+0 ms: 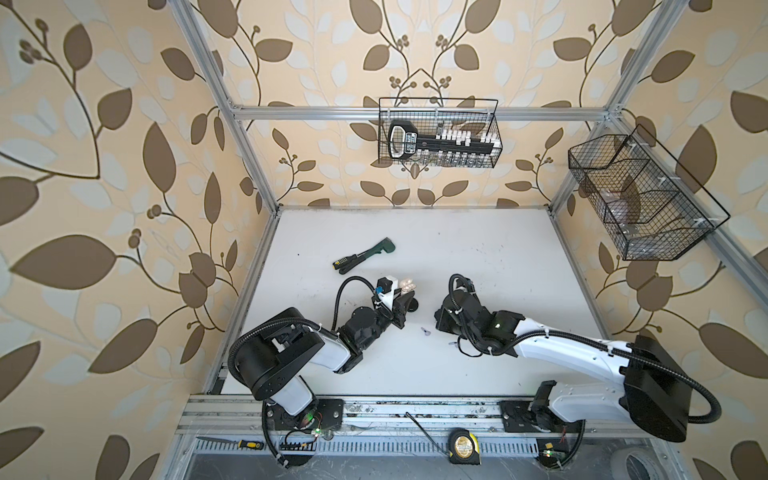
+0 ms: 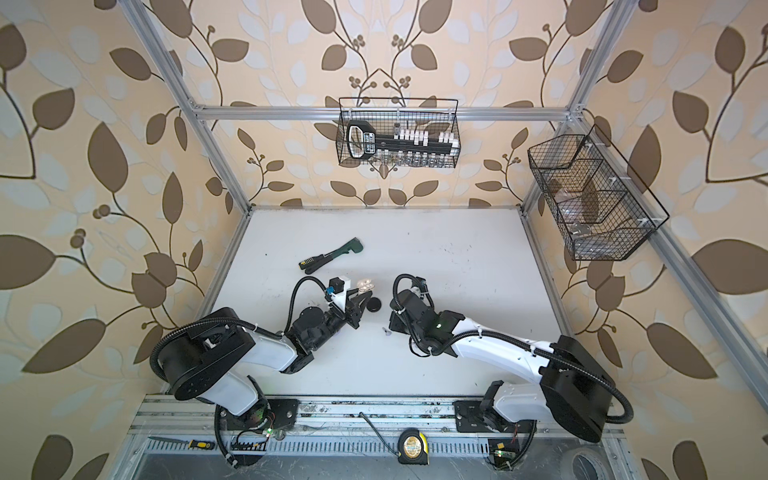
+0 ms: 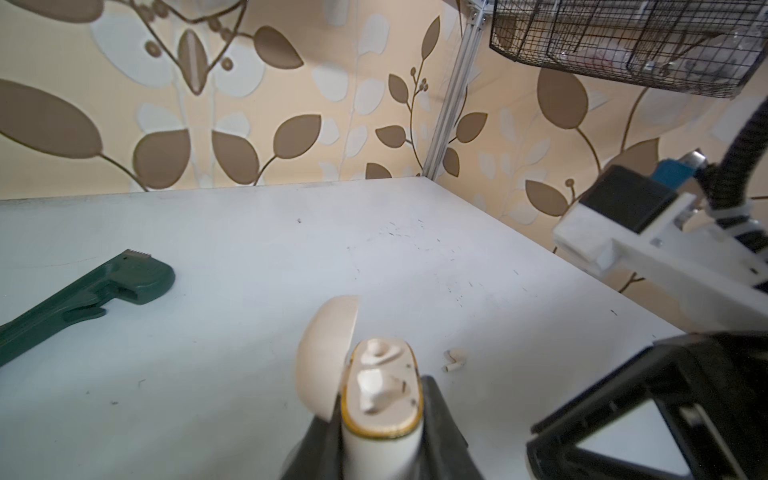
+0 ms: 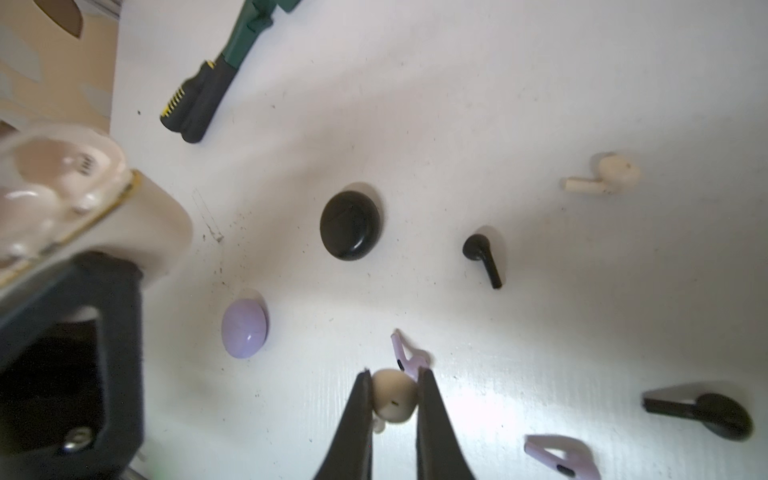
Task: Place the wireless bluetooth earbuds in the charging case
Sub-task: 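Lift the cream earbud with the right gripper toward the held case, then bring the cream earbud over the open case and lower it in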
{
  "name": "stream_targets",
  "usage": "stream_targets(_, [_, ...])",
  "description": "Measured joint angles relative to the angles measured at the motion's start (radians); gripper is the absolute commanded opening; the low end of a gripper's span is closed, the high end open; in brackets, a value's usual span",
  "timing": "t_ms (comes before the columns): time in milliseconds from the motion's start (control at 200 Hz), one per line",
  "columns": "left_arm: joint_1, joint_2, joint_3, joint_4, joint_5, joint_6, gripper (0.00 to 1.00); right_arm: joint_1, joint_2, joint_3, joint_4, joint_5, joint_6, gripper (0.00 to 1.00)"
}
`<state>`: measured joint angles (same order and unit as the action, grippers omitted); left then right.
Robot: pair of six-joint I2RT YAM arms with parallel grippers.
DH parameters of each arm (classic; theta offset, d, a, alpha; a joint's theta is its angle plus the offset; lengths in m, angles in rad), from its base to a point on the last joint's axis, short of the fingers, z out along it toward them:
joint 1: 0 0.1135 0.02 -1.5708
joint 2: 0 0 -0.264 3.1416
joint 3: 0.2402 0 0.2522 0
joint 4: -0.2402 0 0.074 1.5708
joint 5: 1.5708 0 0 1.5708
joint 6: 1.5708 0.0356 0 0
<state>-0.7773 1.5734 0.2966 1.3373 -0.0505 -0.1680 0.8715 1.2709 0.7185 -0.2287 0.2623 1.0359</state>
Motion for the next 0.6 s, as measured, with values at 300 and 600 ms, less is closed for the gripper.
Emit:
stream_targets(300, [0.0, 0.045, 0.045, 0.002, 0.151, 0.002, 0.0, -0.026, -0.107, 0.056, -0.04, 0.101, 0.0, 0.08])
stream_targets(600, [0.0, 0.058, 0.089, 0.004, 0.322, 0.007, 0.0, -0.021, -0.14, 0.116, -0.039, 0.136, -0.003, 0.06])
